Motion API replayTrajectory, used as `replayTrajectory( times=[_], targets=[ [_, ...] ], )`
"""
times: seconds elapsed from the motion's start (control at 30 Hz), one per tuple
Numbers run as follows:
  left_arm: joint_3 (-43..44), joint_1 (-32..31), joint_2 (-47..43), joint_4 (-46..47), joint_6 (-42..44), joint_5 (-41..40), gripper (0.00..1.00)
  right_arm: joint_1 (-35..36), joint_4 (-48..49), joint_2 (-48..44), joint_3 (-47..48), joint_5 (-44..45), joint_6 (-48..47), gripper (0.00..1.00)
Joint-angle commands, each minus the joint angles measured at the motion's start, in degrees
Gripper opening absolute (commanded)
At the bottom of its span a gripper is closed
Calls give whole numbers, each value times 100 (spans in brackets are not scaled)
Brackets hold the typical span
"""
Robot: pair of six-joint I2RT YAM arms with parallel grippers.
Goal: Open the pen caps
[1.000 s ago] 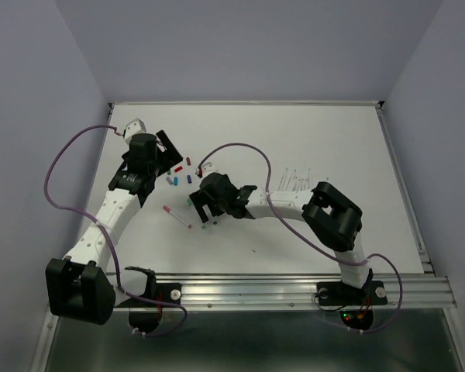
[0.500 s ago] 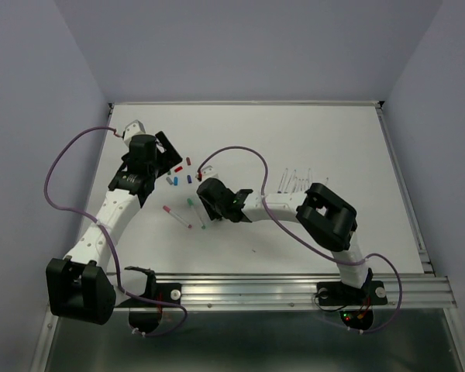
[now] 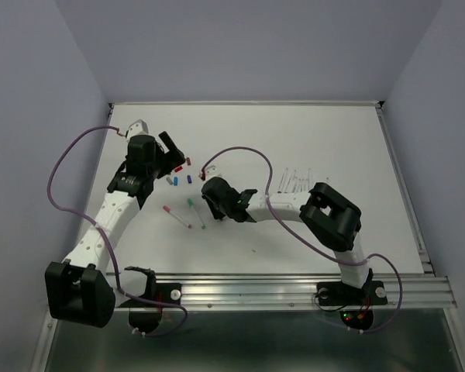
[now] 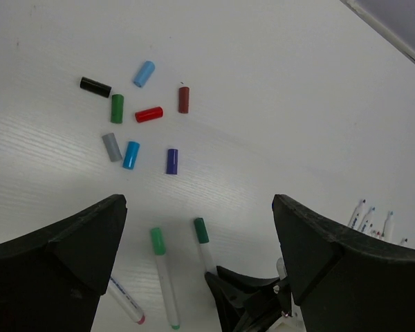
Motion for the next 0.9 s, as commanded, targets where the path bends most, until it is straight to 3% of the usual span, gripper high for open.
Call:
replayTrajectory(
  times=[0.0, 0.2, 0.27, 0.67, 0.87],
  targets=[
    [-104, 30, -291, 442, 116, 682, 99, -305, 250, -576, -329, -550, -28, 1],
    [-570, -40, -221, 1723, -148, 2762, 99, -762, 1067, -1763, -1067, -1360, -29, 1],
    [-545, -102, -99, 1945, -236, 2994, 99, -832, 1252, -2158, -1268, -1552, 42, 1],
    [-404, -585, 201, 2394, -456, 3083, 95, -1018, 1534, -2854, -1445, -2054, 104, 1],
    [-412, -655, 271, 2438, -491, 3030, 70, -1018, 1736, -3021, -1489, -2081, 139, 1]
  ],
)
